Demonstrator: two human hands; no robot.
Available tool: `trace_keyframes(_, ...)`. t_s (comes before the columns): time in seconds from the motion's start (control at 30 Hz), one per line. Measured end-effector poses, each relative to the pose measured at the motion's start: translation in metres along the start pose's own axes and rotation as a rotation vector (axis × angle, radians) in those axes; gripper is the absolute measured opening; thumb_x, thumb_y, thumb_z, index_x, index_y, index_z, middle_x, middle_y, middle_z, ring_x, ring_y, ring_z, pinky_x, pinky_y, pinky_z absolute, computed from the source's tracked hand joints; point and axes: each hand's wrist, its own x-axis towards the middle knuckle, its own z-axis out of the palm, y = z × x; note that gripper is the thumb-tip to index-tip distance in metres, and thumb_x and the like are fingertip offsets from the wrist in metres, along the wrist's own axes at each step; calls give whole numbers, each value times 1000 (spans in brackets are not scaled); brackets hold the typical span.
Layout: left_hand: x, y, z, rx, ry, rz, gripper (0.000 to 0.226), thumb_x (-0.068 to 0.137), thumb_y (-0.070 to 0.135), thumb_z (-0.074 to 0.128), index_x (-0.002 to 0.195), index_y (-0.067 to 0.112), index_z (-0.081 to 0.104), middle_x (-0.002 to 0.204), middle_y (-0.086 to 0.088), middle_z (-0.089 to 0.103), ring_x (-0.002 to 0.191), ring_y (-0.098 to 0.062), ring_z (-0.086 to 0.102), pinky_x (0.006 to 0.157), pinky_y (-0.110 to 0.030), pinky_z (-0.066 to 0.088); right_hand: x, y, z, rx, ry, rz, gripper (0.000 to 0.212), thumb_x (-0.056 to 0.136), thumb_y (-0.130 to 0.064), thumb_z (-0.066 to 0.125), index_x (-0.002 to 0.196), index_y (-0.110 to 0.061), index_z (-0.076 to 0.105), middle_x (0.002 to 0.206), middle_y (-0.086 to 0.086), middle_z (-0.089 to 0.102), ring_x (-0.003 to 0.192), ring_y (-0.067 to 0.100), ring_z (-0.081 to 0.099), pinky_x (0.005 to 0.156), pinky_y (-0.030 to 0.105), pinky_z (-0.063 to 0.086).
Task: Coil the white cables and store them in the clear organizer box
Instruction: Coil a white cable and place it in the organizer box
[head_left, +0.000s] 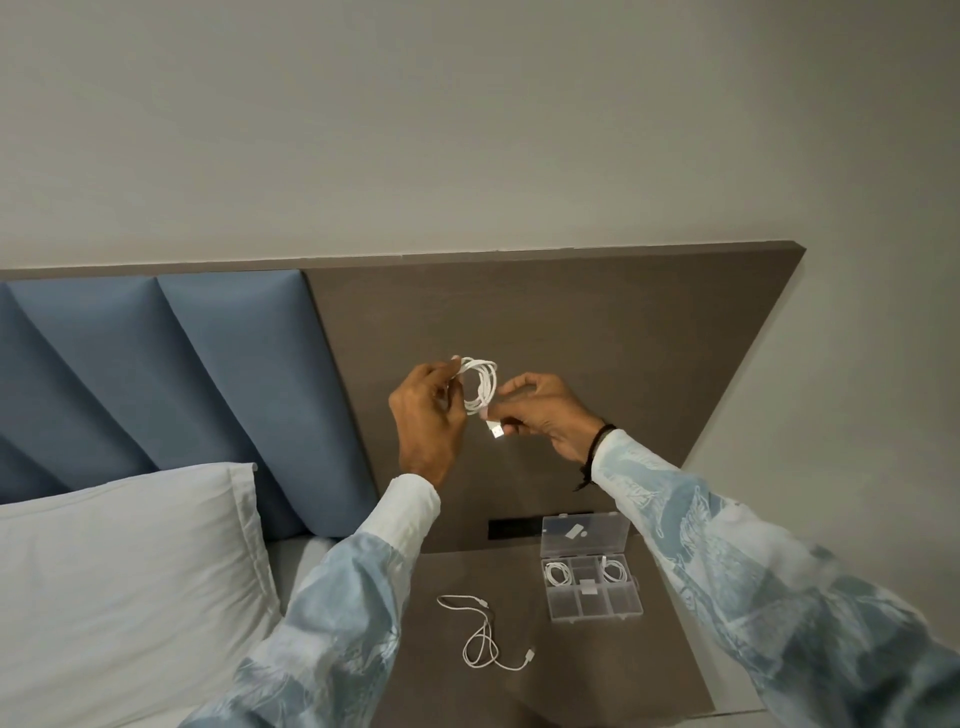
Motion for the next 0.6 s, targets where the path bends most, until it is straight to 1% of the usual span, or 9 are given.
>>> trace_keyframes(0.07,6,-7,-4,34,21,20,28,83,-7,69,107,3,79,96,-11,78,74,-20,71,73,-28,59,1,8,-3,-70,-26,-26,41,71,-5,90,106,2,70,90,18,77,72,23,67,77,36,60)
trace_keyframes(0.13,11,-14,-8,24,39,-29,28,83,-6,69,106,5,80,95,-9,78,71,-17,71,72,-27,58,2,15,-6,-177,-22,-125,26,73,-9,90,95,-4,77,79,9,77,66,19,68,67,31,59)
trace_keyframes(0.2,13,-15,-6,-99,71,-248,24,85,-2,70,105,6,80,93,-2,79,72,-10,72,74,-23,59,5,21,-9,-390,99,-285,12,76,-18,88,85,-17,81,72,-4,78,63,11,71,64,27,58)
trace_keyframes(0.27,12,-11,2,-379,108,-606,18,87,1,74,104,4,79,89,3,77,74,-5,73,71,-17,59,8,24,-9,-523,282,-419,4,79,-25,84,81,-26,81,69,-12,76,64,2,71,63,22,58)
trace_keyframes(0.3,9,-7,8,-550,111,-775,16,87,-1,75,101,3,79,86,1,77,74,-9,73,66,-16,59,8,24,-7,-459,349,-428,3,80,-24,83,80,-26,80,69,-13,76,64,0,70,62,19,58)
trace_keyframes(0.37,2,1,16,-774,92,-964,14,87,-6,73,97,3,77,83,-5,77,72,-15,73,62,-20,61,7,22,-1,-96,383,-288,6,83,-17,80,81,-23,79,73,-9,76,63,2,68,58,16,54)
trace_keyframes(0.47,-8,5,21,-814,76,-1011,15,86,-7,73,96,4,76,81,-4,77,68,-13,73,59,-22,61,2,17,7,355,208,18,12,90,-7,71,87,-18,75,72,-4,75,58,6,64,51,19,46)
trace_keyframes(0.53,-14,2,25,-784,97,-1000,15,86,-5,74,97,5,77,84,-5,77,70,-13,73,58,-21,60,-1,16,5,468,98,125,12,95,-7,66,92,-18,72,72,-5,75,57,5,64,54,22,44)
trace_keyframes(0.6,-19,0,29,-733,105,-981,21,86,-2,76,106,1,76,92,-9,78,74,-15,73,61,-20,61,-4,17,1,499,15,189,12,97,-10,61,101,-18,69,82,-3,74,65,7,64,58,23,44)
